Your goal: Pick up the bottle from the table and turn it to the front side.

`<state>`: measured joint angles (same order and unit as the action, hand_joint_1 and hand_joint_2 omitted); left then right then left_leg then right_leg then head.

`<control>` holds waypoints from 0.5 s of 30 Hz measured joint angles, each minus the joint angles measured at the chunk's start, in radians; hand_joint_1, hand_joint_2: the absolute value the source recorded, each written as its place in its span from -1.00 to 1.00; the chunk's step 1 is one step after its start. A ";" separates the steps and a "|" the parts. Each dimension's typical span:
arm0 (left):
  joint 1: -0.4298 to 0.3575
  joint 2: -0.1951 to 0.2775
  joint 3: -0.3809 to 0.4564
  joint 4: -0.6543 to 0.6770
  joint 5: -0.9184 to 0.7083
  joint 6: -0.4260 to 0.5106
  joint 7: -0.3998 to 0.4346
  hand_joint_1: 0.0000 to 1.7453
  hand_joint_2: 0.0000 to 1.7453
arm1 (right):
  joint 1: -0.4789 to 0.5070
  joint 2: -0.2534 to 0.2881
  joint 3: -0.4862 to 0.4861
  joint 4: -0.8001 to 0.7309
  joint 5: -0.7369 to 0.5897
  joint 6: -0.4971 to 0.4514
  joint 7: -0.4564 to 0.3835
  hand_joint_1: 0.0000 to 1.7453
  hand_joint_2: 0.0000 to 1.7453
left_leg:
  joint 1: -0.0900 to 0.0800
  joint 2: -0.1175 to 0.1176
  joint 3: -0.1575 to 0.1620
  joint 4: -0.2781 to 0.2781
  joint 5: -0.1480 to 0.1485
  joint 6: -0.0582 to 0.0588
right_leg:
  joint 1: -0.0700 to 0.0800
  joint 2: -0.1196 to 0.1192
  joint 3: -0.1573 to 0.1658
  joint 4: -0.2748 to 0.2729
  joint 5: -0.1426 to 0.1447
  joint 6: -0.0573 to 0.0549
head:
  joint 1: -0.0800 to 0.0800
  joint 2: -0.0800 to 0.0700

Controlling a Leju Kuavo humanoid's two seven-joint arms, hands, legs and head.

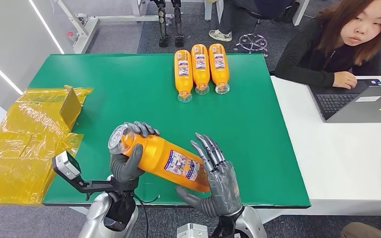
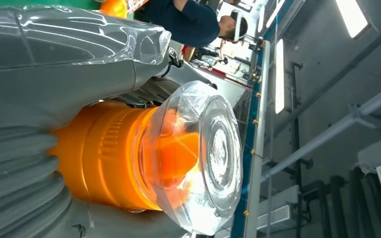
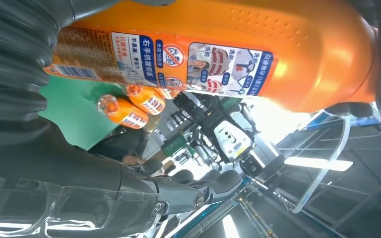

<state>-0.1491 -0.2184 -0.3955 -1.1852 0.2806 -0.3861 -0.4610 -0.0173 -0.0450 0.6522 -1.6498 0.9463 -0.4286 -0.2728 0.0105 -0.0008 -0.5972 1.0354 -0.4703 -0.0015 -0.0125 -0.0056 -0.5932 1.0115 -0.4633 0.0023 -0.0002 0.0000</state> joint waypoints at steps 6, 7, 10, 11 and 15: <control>0.004 0.000 0.000 0.002 -0.006 0.008 0.001 1.00 1.00 | -0.016 -0.008 0.021 0.029 -0.008 -0.018 0.013 -1.00 1.00 | 0.000 0.000 0.000 0.000 0.000 0.000 | 0.000 0.000 0.000 0.000 0.000 0.000 | 0.000 0.000; 0.004 0.001 0.000 0.002 -0.015 0.017 0.001 1.00 1.00 | -0.018 -0.008 0.024 0.030 -0.005 -0.018 0.019 -1.00 1.00 | 0.000 0.000 0.000 0.000 0.000 0.000 | 0.000 0.000 0.000 0.000 0.000 0.000 | 0.000 0.000; 0.000 0.005 0.000 0.002 -0.106 0.108 -0.014 1.00 1.00 | -0.020 -0.008 0.027 0.030 0.006 -0.015 0.030 -1.00 1.00 | 0.000 0.000 0.000 0.000 0.000 0.000 | 0.000 0.000 0.000 0.000 0.000 0.000 | 0.000 0.000; -0.004 0.008 0.000 0.002 -0.171 0.169 -0.022 1.00 1.00 | -0.021 -0.008 0.029 0.031 0.008 -0.016 0.032 -1.00 1.00 | 0.000 0.000 0.000 0.000 0.000 0.000 | 0.000 0.000 0.000 0.000 0.000 0.000 | 0.000 0.000; -0.035 0.030 0.001 0.013 -0.469 0.431 -0.034 1.00 1.00 | -0.030 -0.027 0.038 0.050 -0.056 -0.050 0.002 -1.00 1.00 | 0.000 0.000 0.000 0.000 0.000 0.000 | 0.000 0.000 0.000 0.000 0.000 0.000 | 0.000 0.000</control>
<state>-0.1841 -0.1888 -0.3947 -1.1721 -0.1885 0.0444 -0.4954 -0.0478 -0.0720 0.6902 -1.5997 0.8905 -0.4789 -0.2708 0.0105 -0.0009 -0.5971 1.0354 -0.4700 -0.0017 -0.0125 -0.0057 -0.5931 1.0115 -0.4631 0.0022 -0.0003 -0.0001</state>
